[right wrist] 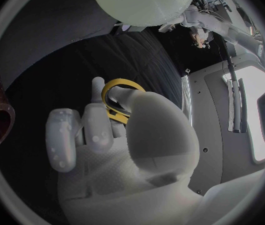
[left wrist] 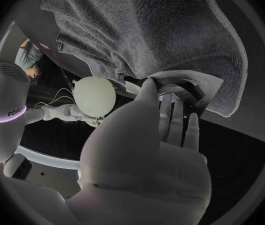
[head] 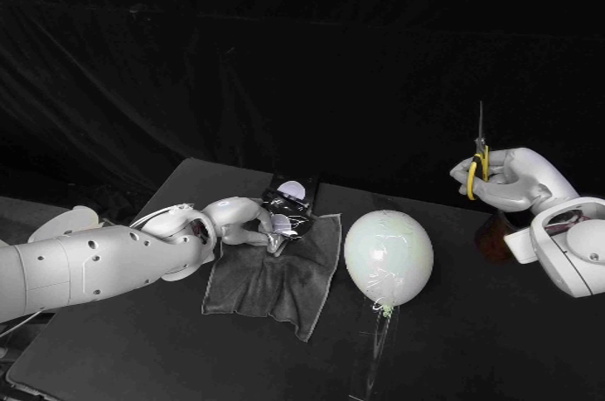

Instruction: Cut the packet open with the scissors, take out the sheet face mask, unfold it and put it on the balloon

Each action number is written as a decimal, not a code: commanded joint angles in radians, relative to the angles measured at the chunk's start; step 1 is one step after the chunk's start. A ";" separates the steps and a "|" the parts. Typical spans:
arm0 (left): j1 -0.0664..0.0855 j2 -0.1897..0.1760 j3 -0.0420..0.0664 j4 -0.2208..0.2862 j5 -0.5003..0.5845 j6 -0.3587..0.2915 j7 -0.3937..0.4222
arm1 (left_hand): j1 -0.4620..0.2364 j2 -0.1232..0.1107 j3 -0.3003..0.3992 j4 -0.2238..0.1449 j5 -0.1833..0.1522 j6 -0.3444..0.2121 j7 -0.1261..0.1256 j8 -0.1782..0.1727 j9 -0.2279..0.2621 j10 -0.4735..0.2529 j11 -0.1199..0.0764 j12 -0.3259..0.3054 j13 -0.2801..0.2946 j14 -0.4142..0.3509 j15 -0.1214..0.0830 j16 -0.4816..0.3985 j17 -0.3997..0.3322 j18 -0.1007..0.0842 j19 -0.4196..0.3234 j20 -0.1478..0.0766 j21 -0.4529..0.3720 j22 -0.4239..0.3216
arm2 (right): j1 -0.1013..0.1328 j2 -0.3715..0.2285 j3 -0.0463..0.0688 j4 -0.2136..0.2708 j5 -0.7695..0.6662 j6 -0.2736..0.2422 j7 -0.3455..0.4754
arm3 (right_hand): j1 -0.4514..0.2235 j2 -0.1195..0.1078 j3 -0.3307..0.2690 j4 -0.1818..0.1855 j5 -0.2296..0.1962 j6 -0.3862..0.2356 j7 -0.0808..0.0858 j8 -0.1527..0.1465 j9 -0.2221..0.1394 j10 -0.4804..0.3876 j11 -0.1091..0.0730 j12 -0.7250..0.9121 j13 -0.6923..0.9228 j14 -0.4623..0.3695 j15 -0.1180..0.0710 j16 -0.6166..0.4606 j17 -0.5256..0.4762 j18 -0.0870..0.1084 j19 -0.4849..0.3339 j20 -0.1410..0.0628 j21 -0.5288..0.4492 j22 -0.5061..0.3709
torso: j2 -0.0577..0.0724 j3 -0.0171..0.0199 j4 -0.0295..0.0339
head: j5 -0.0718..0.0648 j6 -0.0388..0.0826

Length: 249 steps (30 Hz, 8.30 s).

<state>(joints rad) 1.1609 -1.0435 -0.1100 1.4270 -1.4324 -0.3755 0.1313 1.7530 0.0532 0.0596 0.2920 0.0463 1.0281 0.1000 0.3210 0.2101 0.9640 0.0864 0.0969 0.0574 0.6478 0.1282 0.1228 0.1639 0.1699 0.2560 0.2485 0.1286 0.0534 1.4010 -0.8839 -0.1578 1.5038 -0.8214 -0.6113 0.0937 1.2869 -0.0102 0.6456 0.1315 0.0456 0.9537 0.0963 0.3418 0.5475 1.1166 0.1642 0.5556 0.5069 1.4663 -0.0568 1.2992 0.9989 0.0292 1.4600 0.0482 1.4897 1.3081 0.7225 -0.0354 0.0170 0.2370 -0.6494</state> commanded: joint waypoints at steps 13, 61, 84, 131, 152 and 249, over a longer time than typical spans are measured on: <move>-0.011 -0.011 -0.007 0.007 0.234 0.046 0.036 | 0.006 -0.011 0.043 -0.001 0.002 0.006 0.018 0.012 0.030 0.121 0.049 -0.029 0.003 0.000 0.012 -0.007 -0.004 0.013 0.014 0.008 0.004 -0.001 | 0.000 0.000 0.001 -0.001 -0.008 0.010 0.005 | 0.001 0.008 0.004 0.000 0.003 0.001 -0.008 0.004 0.001 0.296 -0.161 0.007 0.002 0.004 -0.007 -0.004 0.001 -0.006 0.052 -0.001 0.003 0.202 | 0.000 0.0003 0.0005 | 0.000 0.006; 0.139 0.151 0.046 0.062 0.184 -0.118 0.185 | -0.003 -0.069 0.207 -0.002 0.002 -0.016 0.047 0.017 0.061 0.116 0.079 -0.036 0.003 -0.015 0.050 -0.034 -0.017 0.008 0.007 0.039 -0.005 -0.009 | 0.005 0.061 0.001 -0.002 0.607 0.223 -0.094 | 0.008 -0.009 -0.028 -0.035 0.003 -0.007 0.001 -0.015 0.013 0.272 -0.152 -0.129 -0.041 -0.004 0.000 -0.025 -0.031 0.002 0.034 0.005 -0.025 0.185 | 0.001 0.0005 -0.0005 | -0.162 0.167; 0.213 0.223 0.046 0.072 0.113 -0.108 0.189 | -0.018 -0.092 0.259 -0.003 0.002 -0.018 0.046 0.021 0.071 0.117 0.076 -0.037 0.003 -0.013 0.046 -0.040 -0.019 0.009 0.007 0.036 -0.006 -0.010 | 0.022 0.046 0.003 0.054 0.711 0.271 -0.127 | -0.074 -0.068 -0.114 -0.001 0.005 -0.030 0.018 -0.071 -0.001 0.284 -0.138 -0.243 -0.089 -0.008 0.012 -0.043 -0.056 0.007 0.022 0.015 -0.048 0.172 | 0.000 0.0055 -0.0009 | -0.256 0.167; 0.215 0.216 0.046 0.120 0.100 -0.109 0.187 | -0.036 -0.114 0.313 -0.004 0.002 -0.021 0.045 0.025 0.081 0.118 0.076 -0.036 0.003 -0.012 0.045 -0.046 -0.021 0.010 0.008 0.036 -0.006 -0.010 | 0.039 0.056 0.006 0.069 0.648 0.315 -0.095 | -0.022 -0.082 -0.196 0.013 0.005 -0.023 0.024 -0.142 -0.027 0.307 -0.137 -0.302 -0.071 -0.010 0.013 -0.044 -0.056 0.012 0.013 0.019 -0.070 0.164 | 0.000 0.0020 0.0011 | -0.276 0.155; 0.215 0.219 0.046 0.125 0.120 -0.118 0.187 | -0.068 -0.169 0.335 -0.005 0.002 -0.053 0.093 0.015 0.084 0.083 0.090 -0.041 0.001 -0.041 0.059 -0.057 -0.029 0.003 -0.001 0.042 -0.012 -0.013 | 0.037 0.063 0.006 0.074 0.625 0.214 -0.051 | 0.034 0.005 -0.040 -0.088 0.003 0.069 -0.006 -0.091 0.013 0.353 -0.157 -0.289 -0.038 -0.011 -0.004 -0.048 -0.057 0.010 0.018 0.003 -0.065 0.171 | -0.001 0.0035 0.0011 | -0.278 0.152; 0.110 0.333 0.024 -0.200 1.654 0.164 0.036 | -0.455 -0.202 -0.147 0.007 0.006 -0.388 0.137 -0.173 -0.011 -0.077 0.138 -0.033 0.006 0.204 0.057 0.039 0.007 0.016 0.613 0.036 0.125 0.016 | 0.027 0.248 0.080 -0.106 0.561 -0.077 0.148 | 0.016 -0.007 0.001 -0.132 0.003 0.072 -0.011 -0.080 0.041 0.360 -0.164 -0.277 -0.002 -0.003 -0.010 -0.036 -0.033 0.005 0.031 -0.004 -0.048 0.185 | -0.008 -0.0031 0.0078 | -0.263 0.237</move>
<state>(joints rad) 1.2699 -0.7163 -0.0877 1.2250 0.1553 -0.2208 0.1083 1.2967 -0.1534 -0.0872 0.2992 0.0503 0.6421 0.1803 0.1529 0.1996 0.8915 0.2232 0.0659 0.0640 0.8488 0.1849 0.1624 0.1696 0.1725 0.8674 0.2849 0.2516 0.0685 1.4278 -0.6399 -0.0795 1.4012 -0.2651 -0.6591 0.2077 1.2904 -0.0420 0.5814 0.0578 0.0461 1.0217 0.0862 0.2590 0.5870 1.3011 0.0881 0.2749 0.5029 1.4629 -0.0609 1.2590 0.9642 0.0287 1.4661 0.0494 1.4376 1.3080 0.7140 -0.0396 0.0242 -0.0274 -0.4152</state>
